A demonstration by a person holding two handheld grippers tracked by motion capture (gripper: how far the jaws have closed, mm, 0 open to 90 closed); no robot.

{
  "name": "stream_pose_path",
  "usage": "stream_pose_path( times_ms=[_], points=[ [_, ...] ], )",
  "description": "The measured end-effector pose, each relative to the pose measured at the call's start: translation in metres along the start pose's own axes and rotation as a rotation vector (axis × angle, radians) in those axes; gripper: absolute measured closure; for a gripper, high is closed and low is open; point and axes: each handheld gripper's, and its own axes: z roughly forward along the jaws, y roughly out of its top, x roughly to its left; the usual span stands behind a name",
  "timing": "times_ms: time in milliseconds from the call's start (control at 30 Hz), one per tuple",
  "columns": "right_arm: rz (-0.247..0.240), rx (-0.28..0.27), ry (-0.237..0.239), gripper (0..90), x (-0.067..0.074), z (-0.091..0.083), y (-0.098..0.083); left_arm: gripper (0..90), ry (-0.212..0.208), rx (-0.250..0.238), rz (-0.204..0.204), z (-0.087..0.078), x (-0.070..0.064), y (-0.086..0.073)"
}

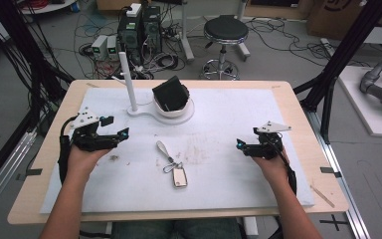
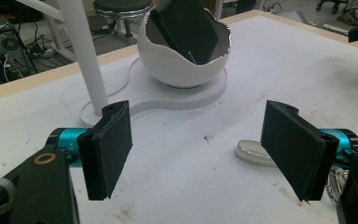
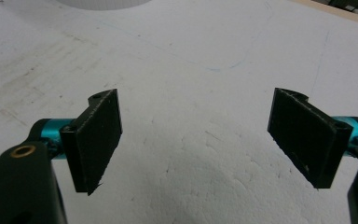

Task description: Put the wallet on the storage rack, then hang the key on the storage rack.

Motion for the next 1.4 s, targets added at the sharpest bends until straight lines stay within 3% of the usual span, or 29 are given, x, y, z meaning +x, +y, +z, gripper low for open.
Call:
stream_pose_path(
  times_ms=[700, 1000, 1400],
  points=[
    [-0.015, 0.007, -0.002, 17.7, 0.004, 0.003, 0.002, 24.8, 0.035, -0.015, -0.021, -0.012, 0.011, -0.003],
    [-0.036, -0.004, 0.013, 17.7, 0.011, 0.012, 0.01, 24.8, 0.079, -0.016, -0.027, -0.028, 0.014, -0.008],
    [-0.056, -0.007, 0.038, 17.7, 0.02, 0.014, 0.016, 24.8, 0.121, -0.01, -0.047, -0.035, 0.024, -0.014]
  ],
)
